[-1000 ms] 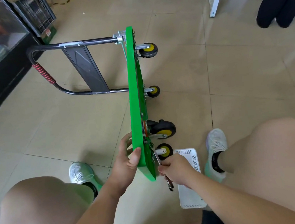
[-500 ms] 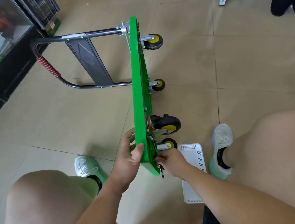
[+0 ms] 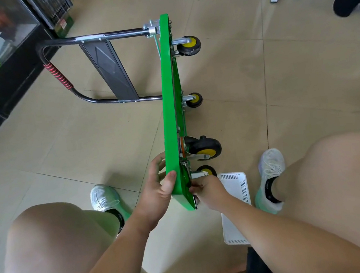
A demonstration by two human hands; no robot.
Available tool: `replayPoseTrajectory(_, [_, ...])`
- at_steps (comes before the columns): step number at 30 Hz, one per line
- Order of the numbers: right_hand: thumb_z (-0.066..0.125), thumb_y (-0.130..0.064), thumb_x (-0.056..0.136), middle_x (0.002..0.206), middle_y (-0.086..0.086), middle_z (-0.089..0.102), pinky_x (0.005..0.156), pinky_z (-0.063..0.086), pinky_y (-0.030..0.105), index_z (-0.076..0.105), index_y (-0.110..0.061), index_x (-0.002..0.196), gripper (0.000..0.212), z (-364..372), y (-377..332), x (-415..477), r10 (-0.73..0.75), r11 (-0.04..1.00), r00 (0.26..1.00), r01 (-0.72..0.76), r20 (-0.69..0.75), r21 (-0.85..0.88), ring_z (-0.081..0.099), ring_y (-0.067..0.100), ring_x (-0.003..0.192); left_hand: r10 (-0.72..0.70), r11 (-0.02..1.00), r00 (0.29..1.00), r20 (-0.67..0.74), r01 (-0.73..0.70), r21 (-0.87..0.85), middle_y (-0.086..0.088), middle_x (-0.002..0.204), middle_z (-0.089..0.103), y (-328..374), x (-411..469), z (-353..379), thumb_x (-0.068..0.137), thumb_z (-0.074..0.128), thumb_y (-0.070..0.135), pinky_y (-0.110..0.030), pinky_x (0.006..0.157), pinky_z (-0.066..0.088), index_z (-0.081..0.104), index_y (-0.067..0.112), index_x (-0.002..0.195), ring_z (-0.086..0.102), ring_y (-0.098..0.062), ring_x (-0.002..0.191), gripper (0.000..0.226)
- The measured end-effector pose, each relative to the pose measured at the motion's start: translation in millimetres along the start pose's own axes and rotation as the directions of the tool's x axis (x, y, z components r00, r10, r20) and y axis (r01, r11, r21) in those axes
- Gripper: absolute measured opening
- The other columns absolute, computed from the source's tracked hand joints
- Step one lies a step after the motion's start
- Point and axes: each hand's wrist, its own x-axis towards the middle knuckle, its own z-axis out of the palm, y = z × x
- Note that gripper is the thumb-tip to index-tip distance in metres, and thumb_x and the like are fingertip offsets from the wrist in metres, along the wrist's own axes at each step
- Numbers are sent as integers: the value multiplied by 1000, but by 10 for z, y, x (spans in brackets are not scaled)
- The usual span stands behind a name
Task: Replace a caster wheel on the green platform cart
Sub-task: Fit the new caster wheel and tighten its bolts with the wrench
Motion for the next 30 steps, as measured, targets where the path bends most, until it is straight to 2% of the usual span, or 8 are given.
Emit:
replayPoseTrajectory(2, [58,-5,97,93,1,75,93,57,36,80,-20,92,27,38,0,11,9,999,1000,-10,25,44,69,27,96,-3,1000,1000,-10,3,4,8,135,59,-20,10,-5,83,58,57,-30,90,58,46,44,137,66,-9,113,56])
replayPoseTrajectory(3, [58,-6,96,88,-1,74,93,57,39,79,-21,87,27,48,1,3,8,999,999,-9,31,46,68,25,91,-2,1000,1000,-12,2,5,8,135,59,-23,12,-5,83,58,56,-30,91,58,46,43,137,65,-8,113,57])
replayPoseTrajectory(6, [60,-11,97,94,2,75,88,55,29,79,-13,102,20,29,-28,-58,33,999,999,-34,19,36,67,19,89,-1,1000,1000,-7,1,1,7,135,58,-26,18,-2,91,56,46,-27,88,57,46,42,138,64,-4,112,48])
replayPoseTrajectory(9, [63,-17,97,86,0,73,63,46,8,79,-10,102,18,-12,-82,-158,48,998,999,-48,15,-45,64,8,75,-6,1000,1000,-5,6,-1,6,136,56,-8,6,1,93,53,41,-22,85,56,45,42,137,65,-4,111,46])
replayPoseTrajectory(14, [60,-15,100,76,2,71,51,45,11,75,-5,95,19,-41,-221,-323,135,987,991,-135,9,87,63,-1,54,-13,1000,1000,-13,13,-13,7,135,56,22,-16,20,91,53,42,-22,83,57,46,45,135,65,-14,115,44])
replayPoseTrajectory(19, [60,-19,99,68,6,68,49,43,24,72,-2,89,23,-92,-443,-432,193,951,981,-185,-9,249,57,10,46,-25,1000,1000,-19,25,-18,12,135,56,-15,-11,7,91,55,47,-35,94,59,47,56,129,64,-17,119,41])
replayPoseTrajectory(25, [59,-21,100,55,-2,55,34,31,17,58,-12,84,18,-243,-851,-481,285,714,947,-314,150,625,47,7,43,-35,998,999,-23,34,-43,13,133,60,-8,-9,7,76,61,62,-40,96,58,50,56,129,65,-20,118,54])
replayPoseTrajectory(30, [55,-22,102,60,0,56,41,39,21,59,-10,85,21,-275,-808,-631,247,809,943,-327,224,489,51,12,47,-23,999,1000,-17,22,-31,5,135,59,-19,3,7,75,61,64,-38,95,57,50,59,127,64,-22,118,53])
